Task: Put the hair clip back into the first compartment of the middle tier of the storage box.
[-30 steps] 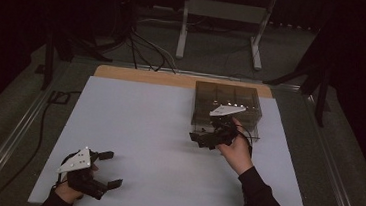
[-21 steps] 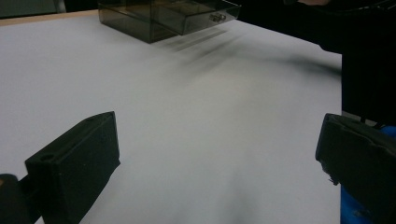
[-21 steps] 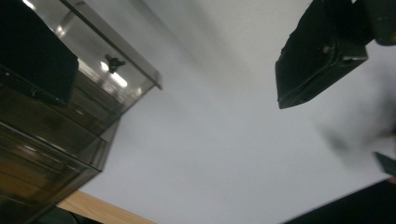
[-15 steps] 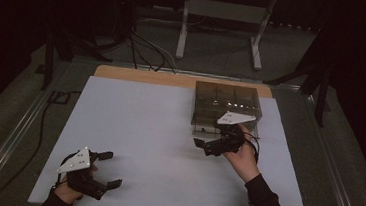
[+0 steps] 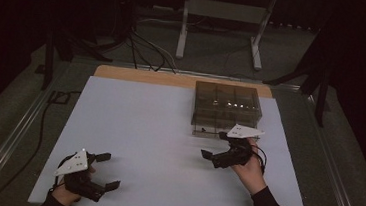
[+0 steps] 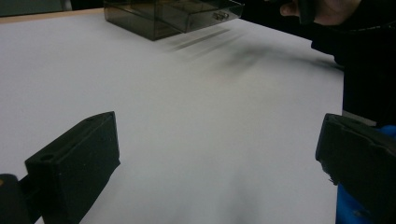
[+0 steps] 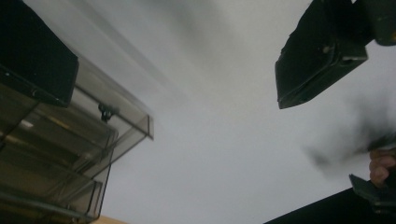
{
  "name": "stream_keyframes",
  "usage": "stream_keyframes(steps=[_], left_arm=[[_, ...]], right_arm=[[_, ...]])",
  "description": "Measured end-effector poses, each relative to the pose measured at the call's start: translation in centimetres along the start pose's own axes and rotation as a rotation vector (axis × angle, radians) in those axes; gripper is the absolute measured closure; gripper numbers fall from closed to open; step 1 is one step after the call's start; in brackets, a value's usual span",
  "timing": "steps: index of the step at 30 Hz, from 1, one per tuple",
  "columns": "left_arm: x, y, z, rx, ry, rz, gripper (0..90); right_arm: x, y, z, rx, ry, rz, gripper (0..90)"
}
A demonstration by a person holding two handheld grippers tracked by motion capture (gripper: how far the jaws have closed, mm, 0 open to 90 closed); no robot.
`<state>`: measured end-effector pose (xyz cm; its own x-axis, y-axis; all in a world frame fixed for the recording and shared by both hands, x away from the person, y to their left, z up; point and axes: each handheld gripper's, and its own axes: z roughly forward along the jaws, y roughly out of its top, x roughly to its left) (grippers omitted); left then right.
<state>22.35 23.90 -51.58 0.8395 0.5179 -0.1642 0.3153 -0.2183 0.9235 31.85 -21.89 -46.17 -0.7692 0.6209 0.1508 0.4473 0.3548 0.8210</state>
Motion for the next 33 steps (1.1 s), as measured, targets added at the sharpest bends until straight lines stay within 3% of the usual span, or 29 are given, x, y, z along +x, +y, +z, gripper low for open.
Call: stream_keyframes(steps=[10,23,33], left_arm=[[0.0,0.1,0.0,-0.005,-0.001,0.003,0.7],[0.1,0.1,0.1,-0.006,-0.004,0.001,0.7],[0.1,0.2,0.2,-0.004,-0.007,0.001,0.7]], right_arm=[[-0.2,-3.2,-0.8,0.025,-0.004,0.004,0.0],[-0.6,-6.5,-3.1,0.012,-0.048,0.007,0.0],[-1.1,-9.3,-5.9,-0.007,-0.079,0.074,0.0]])
